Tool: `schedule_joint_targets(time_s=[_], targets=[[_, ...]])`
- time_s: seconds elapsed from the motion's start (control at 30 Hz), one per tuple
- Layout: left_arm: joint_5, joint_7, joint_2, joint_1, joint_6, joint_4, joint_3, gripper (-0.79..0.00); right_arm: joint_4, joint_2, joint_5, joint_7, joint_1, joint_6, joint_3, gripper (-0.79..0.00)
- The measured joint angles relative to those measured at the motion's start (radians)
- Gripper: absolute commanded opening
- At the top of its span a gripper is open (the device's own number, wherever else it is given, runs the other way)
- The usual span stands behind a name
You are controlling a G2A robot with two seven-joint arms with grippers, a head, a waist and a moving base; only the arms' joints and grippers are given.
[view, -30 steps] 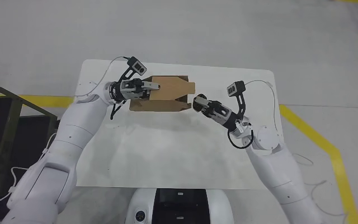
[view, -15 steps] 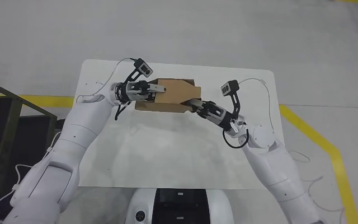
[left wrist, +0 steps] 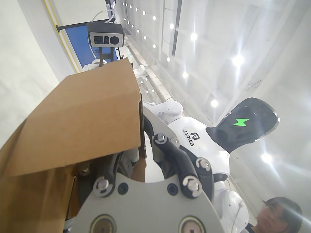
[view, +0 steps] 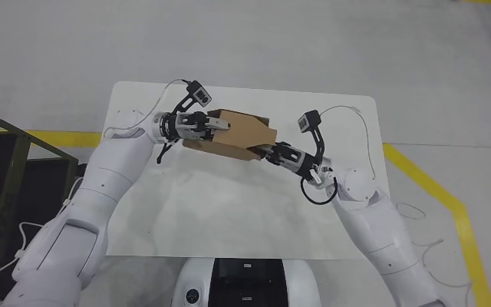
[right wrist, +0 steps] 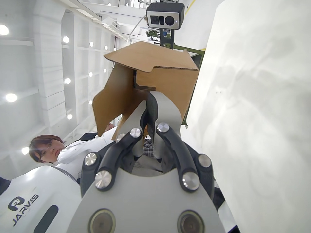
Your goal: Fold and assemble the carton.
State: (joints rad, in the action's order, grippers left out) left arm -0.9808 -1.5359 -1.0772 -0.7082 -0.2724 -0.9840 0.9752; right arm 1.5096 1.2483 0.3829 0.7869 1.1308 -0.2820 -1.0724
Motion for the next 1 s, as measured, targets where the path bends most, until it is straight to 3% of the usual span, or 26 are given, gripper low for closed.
schedule_joint_targets(time_s=[0.73,1.0], targets=[[-0.035,0.0,-0.006,0.013,0.006,0.013,-0.051,-0.785,0.007,0.009,-0.038,-0.038,-0.003,-0.007,0.032,-0.785],[-0.041,0.0,0.002,0.016,-0.006,0.033,-0.034,-0.785,0.016,0.004,-0.046,-0.042,0.013,-0.008,0.008,-0.785]])
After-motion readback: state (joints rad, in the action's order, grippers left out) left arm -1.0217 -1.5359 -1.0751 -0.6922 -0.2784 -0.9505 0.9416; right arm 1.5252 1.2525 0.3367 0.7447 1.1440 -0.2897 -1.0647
